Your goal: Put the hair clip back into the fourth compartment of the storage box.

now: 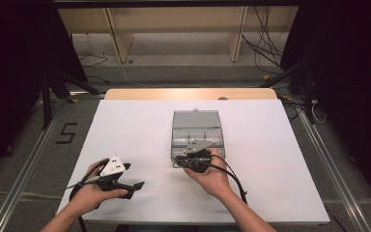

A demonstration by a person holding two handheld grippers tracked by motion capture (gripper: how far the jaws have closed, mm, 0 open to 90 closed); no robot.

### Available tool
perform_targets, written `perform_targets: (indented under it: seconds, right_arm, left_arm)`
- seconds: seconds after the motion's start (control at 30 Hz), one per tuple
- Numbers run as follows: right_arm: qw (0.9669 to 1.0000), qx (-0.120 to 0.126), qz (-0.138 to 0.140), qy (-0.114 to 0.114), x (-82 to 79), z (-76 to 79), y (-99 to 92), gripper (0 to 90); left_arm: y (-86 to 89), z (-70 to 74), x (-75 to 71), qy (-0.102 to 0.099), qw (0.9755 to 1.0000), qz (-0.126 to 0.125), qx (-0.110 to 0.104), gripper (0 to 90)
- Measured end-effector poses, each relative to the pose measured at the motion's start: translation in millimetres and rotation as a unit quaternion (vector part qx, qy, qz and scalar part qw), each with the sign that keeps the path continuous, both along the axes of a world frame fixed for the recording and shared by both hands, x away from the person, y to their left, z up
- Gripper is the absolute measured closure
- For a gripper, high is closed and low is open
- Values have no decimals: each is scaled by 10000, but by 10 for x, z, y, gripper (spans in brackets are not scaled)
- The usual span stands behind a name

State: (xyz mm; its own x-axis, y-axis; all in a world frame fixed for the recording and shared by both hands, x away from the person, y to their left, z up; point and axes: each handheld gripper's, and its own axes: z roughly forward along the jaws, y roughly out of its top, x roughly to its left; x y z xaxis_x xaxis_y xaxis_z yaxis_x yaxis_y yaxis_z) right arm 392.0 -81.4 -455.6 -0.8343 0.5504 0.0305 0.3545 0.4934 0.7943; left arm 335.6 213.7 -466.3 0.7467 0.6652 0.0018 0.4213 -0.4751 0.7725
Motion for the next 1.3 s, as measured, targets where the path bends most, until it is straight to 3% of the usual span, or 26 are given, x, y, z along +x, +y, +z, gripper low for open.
perform_targets:
  seconds: [1.3]
  right_arm:
    - [9998,-80,-172,-14,182,88,-46,844]
  left_arm:
    - [-2,-2,1,-5,10000,-6,10,167]
